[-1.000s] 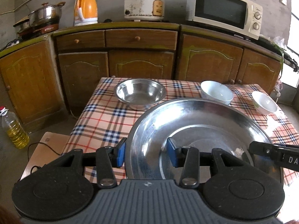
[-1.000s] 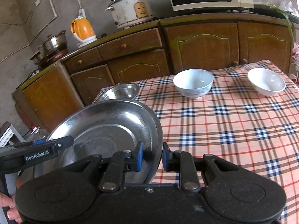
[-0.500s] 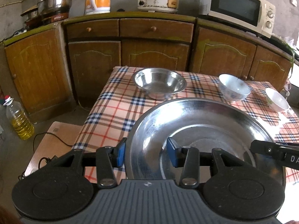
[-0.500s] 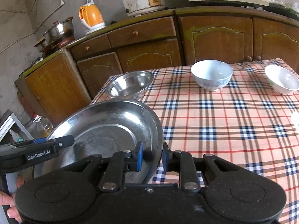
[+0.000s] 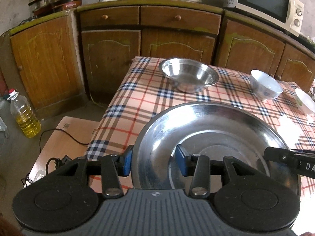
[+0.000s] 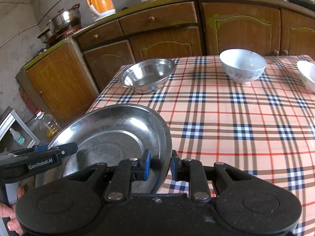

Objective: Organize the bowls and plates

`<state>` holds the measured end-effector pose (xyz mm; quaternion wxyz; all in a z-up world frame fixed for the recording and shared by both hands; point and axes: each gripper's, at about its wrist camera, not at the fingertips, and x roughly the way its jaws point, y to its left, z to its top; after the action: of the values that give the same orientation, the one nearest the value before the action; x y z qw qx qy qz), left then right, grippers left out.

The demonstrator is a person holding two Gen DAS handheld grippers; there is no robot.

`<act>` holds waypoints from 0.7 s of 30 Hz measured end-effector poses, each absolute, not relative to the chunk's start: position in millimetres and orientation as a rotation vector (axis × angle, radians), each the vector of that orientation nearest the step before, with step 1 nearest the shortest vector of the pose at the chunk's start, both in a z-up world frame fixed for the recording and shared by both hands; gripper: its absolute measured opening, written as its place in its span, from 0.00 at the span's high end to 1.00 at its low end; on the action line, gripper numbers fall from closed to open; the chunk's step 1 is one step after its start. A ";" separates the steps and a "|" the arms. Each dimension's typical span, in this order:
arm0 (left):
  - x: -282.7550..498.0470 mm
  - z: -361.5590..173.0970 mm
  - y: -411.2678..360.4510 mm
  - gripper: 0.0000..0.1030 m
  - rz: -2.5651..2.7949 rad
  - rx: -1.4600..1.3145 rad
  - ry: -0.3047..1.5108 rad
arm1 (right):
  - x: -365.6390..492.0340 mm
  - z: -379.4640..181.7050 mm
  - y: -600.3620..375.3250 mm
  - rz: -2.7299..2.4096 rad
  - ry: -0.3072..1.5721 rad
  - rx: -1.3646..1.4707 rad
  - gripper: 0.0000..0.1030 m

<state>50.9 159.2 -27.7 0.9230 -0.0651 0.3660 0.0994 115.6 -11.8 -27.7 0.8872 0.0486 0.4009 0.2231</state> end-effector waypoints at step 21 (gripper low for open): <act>66.6 -63.5 184.2 0.57 0.247 -0.141 0.821 | 136.3 -74.0 17.9 0.480 0.912 0.100 0.72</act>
<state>66.6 184.2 -63.5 0.9071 -0.0685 0.3977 0.1195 136.2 17.9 -74.0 0.8691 0.0479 0.4357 0.2292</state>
